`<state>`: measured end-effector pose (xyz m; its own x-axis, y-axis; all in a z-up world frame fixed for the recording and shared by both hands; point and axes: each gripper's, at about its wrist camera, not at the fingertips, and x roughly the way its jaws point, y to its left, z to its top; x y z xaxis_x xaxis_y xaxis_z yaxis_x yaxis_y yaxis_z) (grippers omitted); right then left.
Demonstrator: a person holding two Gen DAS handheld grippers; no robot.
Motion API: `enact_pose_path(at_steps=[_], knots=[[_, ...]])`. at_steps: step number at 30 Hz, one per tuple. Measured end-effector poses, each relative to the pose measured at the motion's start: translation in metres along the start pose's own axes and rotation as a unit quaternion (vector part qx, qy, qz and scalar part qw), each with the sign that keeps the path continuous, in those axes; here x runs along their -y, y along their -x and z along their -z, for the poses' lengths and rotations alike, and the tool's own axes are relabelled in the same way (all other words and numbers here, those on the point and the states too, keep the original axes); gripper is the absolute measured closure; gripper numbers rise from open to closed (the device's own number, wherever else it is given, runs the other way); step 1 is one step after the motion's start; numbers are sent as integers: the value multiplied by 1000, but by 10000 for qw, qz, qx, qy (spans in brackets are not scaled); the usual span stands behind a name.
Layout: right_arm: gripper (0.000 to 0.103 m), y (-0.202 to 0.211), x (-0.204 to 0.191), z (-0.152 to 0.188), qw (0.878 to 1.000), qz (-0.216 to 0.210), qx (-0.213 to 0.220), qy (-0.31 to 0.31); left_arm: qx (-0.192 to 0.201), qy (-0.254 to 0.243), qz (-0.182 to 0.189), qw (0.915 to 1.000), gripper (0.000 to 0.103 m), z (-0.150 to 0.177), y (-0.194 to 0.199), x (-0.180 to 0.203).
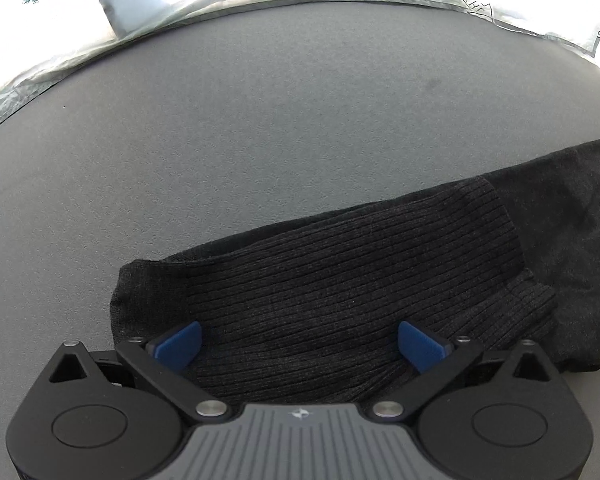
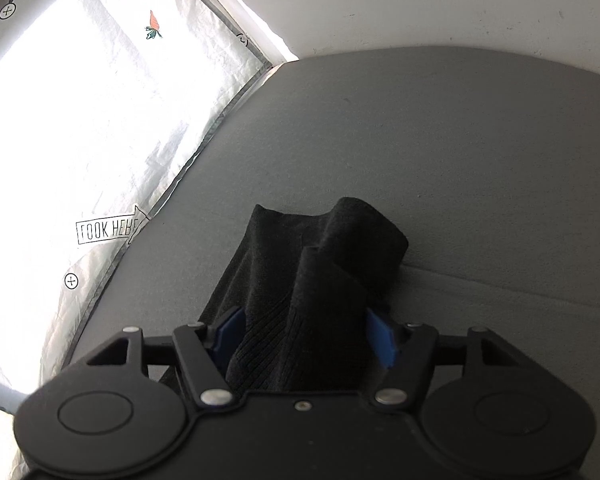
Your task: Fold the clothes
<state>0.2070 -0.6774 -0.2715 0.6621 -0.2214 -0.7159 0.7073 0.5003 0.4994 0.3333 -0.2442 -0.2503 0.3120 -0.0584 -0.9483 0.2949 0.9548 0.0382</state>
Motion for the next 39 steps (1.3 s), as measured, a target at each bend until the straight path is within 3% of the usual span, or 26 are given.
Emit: enact_pose_path(at_steps=[2,4,6,8,10,11,12,13,14,20,25,29,31,32,33,36,39], knots=[[44,-4,-5,-2,9998,122,7,174,12,46,51,10000,0,0,0,-3],[56,-8,-6,-4,9998,147,-19,164,31,80,119,9999,0,2,-1,-6],[84,-12,-7,-7,9994,327,-48,126,66,79,165,9998,0,3,-1,-9],[85,-12,-8,-11,9989,446,-130,56,102,61,180,9998,0,5,0,-10],[80,-10,-12,-12,9979,626,-138,95,130,54,188,9997,0,6,1,-11],[70,-8,-15,-10,9965,806,-49,206,129,49,191,9997,0,6,2,-12],[53,-6,-18,-8,9944,1000,50,327,129,44,194,9997,0,7,2,-13],[47,-5,-19,-4,9922,1154,110,458,128,39,197,9997,0,7,3,-13],[47,-5,-20,-1,9896,1299,163,592,128,34,199,9997,0,7,4,-14],[50,-9,-12,2,9919,1103,171,604,126,5,217,9997,0,8,8,-18],[50,-11,-10,-1,9915,1254,250,252,130,9,217,9997,0,10,11,-21],[39,-20,-29,5,9835,1629,198,759,139,27,217,9997,0,11,15,-24],[43,-19,-27,6,9886,1295,292,709,144,35,216,9997,0,12,17,-26],[71,-17,-24,4,9919,1024,304,682,147,40,216,9997,0,12,18,-26],[83,-17,-20,0,9949,795,235,570,149,44,216,9996,0,12,19,-27],[87,-11,-12,-5,9982,437,272,316,156,57,215,9996,0,13,22,-29],[87,10,-30,1,9944,89,642,839,288,171,266,9991,0,17,24,-33]])
